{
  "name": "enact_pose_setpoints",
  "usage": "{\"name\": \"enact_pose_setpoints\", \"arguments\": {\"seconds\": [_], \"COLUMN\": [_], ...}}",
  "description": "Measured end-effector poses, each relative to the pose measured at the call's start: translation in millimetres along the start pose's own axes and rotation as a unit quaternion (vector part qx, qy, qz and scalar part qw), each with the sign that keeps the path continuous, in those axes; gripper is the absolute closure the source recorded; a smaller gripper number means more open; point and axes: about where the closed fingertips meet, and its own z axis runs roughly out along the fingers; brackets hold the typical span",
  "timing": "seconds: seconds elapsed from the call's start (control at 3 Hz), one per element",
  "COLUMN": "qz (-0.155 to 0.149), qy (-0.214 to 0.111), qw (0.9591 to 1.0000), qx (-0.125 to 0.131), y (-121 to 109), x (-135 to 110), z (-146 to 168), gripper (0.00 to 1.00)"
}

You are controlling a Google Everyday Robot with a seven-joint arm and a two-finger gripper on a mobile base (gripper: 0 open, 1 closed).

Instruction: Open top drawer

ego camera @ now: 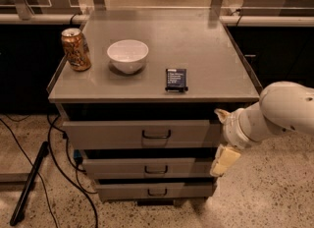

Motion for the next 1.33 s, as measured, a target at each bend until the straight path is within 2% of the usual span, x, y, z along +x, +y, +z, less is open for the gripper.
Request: {"name": "enact_pose_setpoints", "arguments": {"seconds": [0.33, 0.67, 1.33], "qz": [-0.012, -0.017, -0.019], "qy": [0.022, 0.032, 0.035], "qw": [0.9997, 0.9993, 0.9991], "qx": [-0.001, -0.004, -0.016], "y": [-12.7, -21.6, -38.1], "x": [2.3, 3.6, 5.0], "z": [15.3, 25.4, 41.4], "gripper": [0.00, 0.00, 0.00]}}
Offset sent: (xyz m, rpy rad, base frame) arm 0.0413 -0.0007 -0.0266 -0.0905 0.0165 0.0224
